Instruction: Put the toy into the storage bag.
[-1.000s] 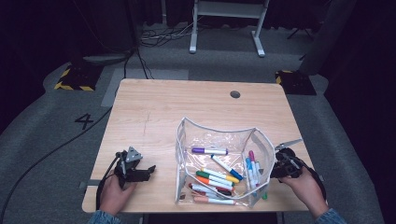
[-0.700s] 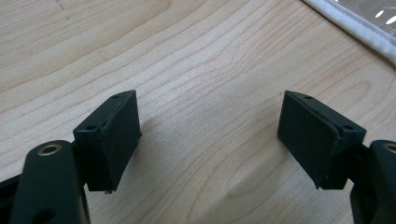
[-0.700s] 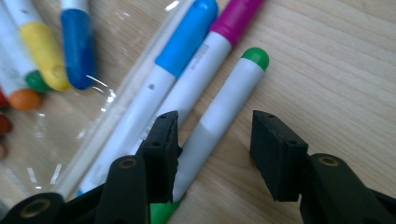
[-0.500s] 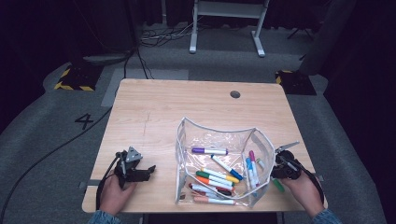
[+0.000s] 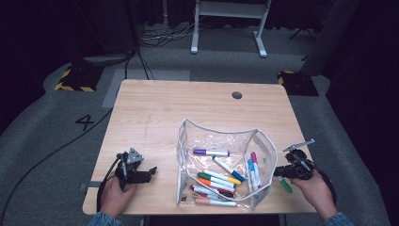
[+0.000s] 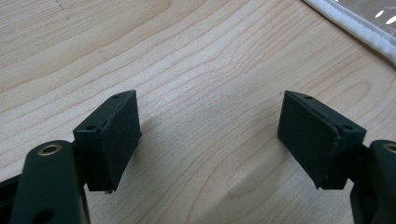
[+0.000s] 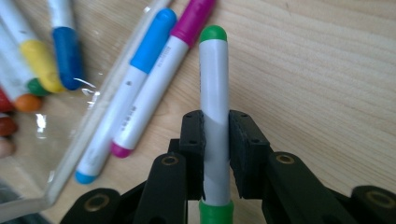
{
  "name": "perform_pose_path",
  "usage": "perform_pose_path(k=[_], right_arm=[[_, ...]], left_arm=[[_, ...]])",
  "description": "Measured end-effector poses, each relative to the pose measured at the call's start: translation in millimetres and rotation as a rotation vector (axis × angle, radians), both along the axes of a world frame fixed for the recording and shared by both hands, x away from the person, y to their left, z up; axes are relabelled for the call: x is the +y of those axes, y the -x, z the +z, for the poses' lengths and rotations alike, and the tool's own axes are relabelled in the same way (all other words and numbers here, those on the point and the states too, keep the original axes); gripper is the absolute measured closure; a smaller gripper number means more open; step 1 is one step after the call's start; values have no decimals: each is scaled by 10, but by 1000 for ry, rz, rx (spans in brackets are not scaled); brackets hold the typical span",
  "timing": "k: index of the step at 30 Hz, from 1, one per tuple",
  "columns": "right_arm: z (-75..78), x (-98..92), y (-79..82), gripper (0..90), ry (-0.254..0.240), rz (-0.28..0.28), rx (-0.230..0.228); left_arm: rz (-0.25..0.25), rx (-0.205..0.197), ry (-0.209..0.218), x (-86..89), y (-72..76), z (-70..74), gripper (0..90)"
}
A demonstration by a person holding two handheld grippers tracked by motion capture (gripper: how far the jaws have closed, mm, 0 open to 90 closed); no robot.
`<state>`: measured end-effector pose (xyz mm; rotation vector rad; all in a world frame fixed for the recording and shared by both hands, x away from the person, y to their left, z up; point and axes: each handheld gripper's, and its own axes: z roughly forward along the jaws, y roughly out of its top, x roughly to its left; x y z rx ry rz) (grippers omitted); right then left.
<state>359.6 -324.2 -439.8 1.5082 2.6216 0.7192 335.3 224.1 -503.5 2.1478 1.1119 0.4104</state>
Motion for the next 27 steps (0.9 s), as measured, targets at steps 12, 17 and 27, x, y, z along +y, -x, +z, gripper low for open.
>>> perform_pose_path(k=[12, 17, 27], right_arm=[[503, -57, 160, 760, -88, 54, -59], [707, -60, 207, 760, -91, 66, -90], [1175, -146, 280, 761, -103, 67, -175]], left_arm=[[0, 0, 0, 0, 0, 0, 214], [0, 0, -2, 1, 2, 1, 214], [2, -1, 0, 0, 5, 0, 214]])
